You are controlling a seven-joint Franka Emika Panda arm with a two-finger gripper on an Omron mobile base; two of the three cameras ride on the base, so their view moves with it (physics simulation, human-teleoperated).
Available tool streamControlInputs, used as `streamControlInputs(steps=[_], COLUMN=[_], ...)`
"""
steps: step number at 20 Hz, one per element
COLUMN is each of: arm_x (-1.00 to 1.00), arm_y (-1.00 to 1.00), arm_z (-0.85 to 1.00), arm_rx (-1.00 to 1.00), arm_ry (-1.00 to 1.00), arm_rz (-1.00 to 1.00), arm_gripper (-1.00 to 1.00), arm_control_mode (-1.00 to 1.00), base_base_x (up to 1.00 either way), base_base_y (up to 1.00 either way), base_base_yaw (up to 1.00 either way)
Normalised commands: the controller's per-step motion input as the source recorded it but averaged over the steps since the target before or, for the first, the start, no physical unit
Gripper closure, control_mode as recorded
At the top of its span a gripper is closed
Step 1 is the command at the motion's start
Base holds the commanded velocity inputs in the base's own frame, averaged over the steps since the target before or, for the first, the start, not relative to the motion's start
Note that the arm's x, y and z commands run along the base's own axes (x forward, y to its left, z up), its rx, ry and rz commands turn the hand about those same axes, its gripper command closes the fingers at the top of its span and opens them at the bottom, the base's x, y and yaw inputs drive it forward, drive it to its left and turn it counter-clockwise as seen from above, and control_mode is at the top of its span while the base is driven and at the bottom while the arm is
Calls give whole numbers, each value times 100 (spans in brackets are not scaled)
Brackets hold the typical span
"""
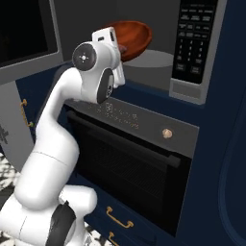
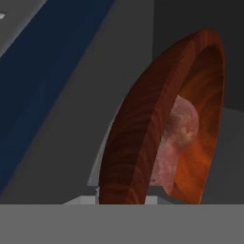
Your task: Pick the potato from the sink and place it in the bowl. Then pick the bowl and place it in the microwave. Then close the microwave door and press the start button.
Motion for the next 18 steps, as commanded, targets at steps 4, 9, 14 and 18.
streamControlInputs(steps=[4, 9, 14, 18], arm_x=[63, 46, 60, 70], arm_y=[-39, -40, -17, -13], arm_z=[0, -18, -17, -15], arm_rx=[0, 0, 0, 0], arm_ry=[0, 7, 7, 1], arm_rz=[-4, -5, 0, 0], arm_gripper=[100, 100, 100, 100], arm_control_mode=[-100, -100, -100, -100], base_base_x=[0, 0, 0, 0], base_base_y=[0, 0, 0, 0], base_base_yaw=[0, 0, 0, 0])
